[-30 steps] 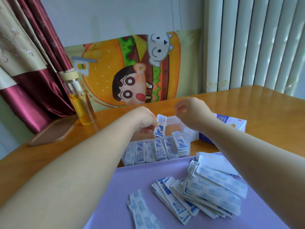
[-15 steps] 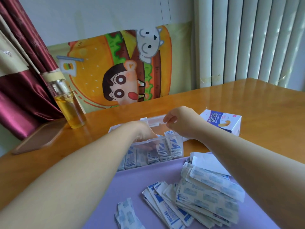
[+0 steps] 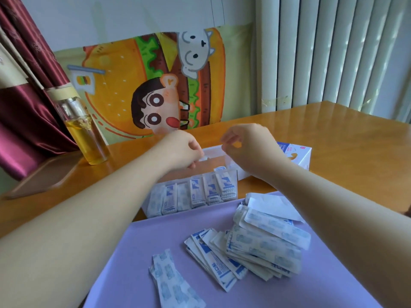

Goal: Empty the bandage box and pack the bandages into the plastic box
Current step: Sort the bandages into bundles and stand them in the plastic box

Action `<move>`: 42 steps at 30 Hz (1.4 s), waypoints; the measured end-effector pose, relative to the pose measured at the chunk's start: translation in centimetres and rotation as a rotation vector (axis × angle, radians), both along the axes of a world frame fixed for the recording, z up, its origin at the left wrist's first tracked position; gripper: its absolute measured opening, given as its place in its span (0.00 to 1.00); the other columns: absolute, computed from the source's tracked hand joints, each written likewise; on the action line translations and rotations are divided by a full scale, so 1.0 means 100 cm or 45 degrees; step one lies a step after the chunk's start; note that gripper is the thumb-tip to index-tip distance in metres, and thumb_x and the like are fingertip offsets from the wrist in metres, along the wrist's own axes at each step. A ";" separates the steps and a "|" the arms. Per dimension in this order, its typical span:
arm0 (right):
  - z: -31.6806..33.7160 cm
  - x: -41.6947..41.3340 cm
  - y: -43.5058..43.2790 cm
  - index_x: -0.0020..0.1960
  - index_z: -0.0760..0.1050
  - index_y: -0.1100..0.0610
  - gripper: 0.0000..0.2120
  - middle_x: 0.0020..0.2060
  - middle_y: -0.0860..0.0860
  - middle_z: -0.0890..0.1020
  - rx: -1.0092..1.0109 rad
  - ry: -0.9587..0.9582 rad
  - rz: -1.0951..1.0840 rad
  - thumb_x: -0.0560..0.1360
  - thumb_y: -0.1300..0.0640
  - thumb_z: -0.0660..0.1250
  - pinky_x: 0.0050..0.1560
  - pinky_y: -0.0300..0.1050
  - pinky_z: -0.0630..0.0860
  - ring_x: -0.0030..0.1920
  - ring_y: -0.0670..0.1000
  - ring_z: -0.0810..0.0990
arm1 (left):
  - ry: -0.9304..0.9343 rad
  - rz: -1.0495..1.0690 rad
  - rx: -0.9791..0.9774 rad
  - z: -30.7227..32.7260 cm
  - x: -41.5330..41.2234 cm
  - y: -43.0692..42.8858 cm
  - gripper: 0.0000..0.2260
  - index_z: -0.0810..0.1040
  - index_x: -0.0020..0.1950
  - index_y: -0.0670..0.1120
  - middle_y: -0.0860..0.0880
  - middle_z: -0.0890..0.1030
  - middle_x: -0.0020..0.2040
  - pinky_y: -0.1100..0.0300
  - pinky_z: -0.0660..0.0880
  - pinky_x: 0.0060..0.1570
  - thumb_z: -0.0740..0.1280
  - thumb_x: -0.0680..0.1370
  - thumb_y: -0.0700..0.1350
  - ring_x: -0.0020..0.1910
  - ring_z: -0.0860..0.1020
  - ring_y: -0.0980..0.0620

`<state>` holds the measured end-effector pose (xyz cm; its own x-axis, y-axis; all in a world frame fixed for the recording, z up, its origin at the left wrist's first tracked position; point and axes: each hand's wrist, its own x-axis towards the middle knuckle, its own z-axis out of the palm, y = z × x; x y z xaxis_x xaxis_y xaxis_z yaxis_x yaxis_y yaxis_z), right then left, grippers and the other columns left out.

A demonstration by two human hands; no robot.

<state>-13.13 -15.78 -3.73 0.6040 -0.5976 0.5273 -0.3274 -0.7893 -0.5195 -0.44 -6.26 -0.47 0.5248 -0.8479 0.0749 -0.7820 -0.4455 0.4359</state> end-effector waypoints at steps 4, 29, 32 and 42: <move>0.008 -0.046 0.026 0.42 0.80 0.51 0.01 0.32 0.41 0.77 0.085 0.231 0.151 0.72 0.55 0.70 0.33 0.26 0.68 0.34 0.40 0.74 | -0.166 -0.141 -0.220 -0.010 -0.029 0.044 0.04 0.78 0.42 0.52 0.56 0.79 0.37 0.67 0.71 0.30 0.66 0.77 0.45 0.37 0.78 0.58; -0.034 -0.118 0.032 0.30 0.70 0.55 0.15 0.26 0.47 0.70 0.473 0.557 -0.129 0.72 0.54 0.71 0.28 0.38 0.60 0.27 0.46 0.65 | -0.300 -0.569 0.081 -0.070 -0.096 0.067 0.20 0.70 0.63 0.56 0.56 0.72 0.60 0.56 0.69 0.60 0.70 0.73 0.52 0.60 0.69 0.56; -0.034 -0.117 0.031 0.35 0.74 0.55 0.10 0.27 0.47 0.72 0.459 0.556 -0.118 0.72 0.54 0.71 0.28 0.37 0.61 0.28 0.45 0.66 | -0.454 -0.672 0.084 -0.067 -0.101 0.062 0.18 0.70 0.64 0.55 0.55 0.72 0.60 0.57 0.67 0.60 0.67 0.76 0.50 0.61 0.69 0.54; -0.022 -0.119 0.028 0.40 0.81 0.55 0.09 0.34 0.51 0.79 0.620 0.226 -0.161 0.76 0.54 0.65 0.28 0.35 0.64 0.28 0.42 0.73 | -0.233 -0.595 0.018 -0.065 -0.088 0.057 0.05 0.81 0.50 0.52 0.56 0.79 0.47 0.57 0.74 0.50 0.68 0.76 0.49 0.49 0.76 0.55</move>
